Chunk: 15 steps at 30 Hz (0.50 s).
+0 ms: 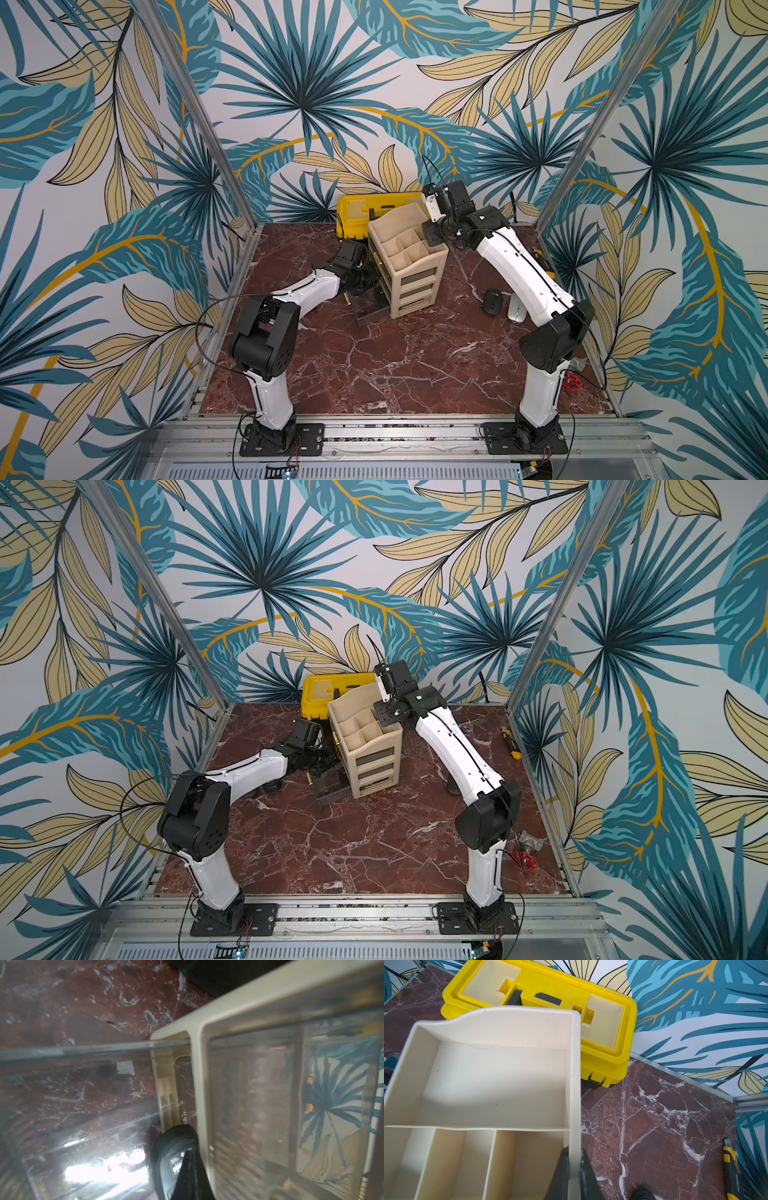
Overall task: Take the mice out of the drawer
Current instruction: Adjust the mouse in the drawer.
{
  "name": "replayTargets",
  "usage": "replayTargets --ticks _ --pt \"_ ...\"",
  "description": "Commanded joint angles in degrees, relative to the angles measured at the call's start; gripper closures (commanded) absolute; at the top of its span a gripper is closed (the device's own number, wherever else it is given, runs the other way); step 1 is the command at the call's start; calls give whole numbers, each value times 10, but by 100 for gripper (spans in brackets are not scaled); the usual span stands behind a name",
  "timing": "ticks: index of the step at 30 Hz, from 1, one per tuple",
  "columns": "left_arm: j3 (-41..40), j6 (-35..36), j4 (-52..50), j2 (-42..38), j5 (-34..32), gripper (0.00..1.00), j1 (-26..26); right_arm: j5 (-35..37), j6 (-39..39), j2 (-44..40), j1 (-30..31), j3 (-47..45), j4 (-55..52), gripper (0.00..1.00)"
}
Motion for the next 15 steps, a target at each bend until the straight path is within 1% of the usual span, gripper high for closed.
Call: replayTargets --ticks 1,7,12,15 --pt "40 -7 -51 25 2 100 2 24 -10 49 3 -19 -33 100" --pt "42 -26 -58 58 3 100 2 23 -12 47 2 -19 -33 100" --pt "36 -45 -18 87 29 100 -2 23 -10 47 2 -22 -34 100" --pt "25 -62 24 99 41 100 -7 20 -6 46 3 -26 -33 100"
